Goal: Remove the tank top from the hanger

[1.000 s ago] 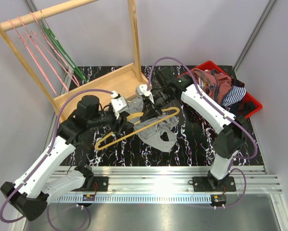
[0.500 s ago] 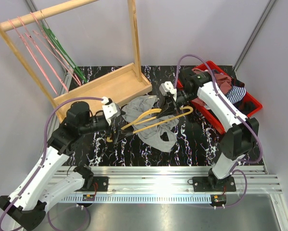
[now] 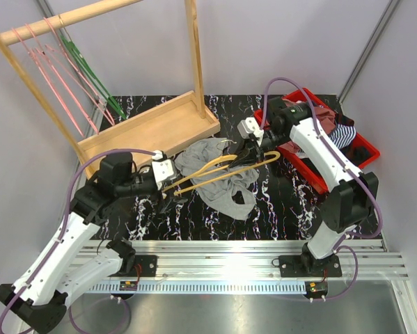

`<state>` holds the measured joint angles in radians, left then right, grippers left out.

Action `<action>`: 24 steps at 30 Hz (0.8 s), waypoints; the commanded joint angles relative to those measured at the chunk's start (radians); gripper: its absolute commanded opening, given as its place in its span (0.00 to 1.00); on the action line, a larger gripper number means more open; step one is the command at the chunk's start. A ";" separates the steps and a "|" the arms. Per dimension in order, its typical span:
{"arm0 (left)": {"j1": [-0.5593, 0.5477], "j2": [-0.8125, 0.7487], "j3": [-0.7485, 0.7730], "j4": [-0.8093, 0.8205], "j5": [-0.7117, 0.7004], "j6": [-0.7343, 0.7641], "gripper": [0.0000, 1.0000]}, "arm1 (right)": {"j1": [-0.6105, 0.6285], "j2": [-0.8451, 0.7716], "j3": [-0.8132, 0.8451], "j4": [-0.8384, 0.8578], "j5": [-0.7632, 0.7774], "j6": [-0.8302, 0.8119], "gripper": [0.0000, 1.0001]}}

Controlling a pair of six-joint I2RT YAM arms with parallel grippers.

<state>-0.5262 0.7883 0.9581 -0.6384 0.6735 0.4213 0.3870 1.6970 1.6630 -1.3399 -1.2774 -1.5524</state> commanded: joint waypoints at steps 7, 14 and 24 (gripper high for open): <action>0.003 0.002 0.008 0.002 -0.063 0.092 0.75 | -0.017 -0.037 0.049 -0.202 -0.071 -0.048 0.00; 0.003 0.026 0.016 -0.015 -0.112 0.135 0.51 | -0.023 -0.042 0.049 -0.202 -0.080 -0.051 0.00; 0.003 0.015 0.002 -0.006 -0.228 0.116 0.00 | -0.025 -0.054 0.031 -0.211 -0.091 -0.042 0.02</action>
<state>-0.5251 0.8192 0.9581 -0.6571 0.5240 0.5442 0.3710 1.6951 1.6752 -1.3399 -1.3037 -1.5871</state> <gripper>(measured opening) 0.031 0.085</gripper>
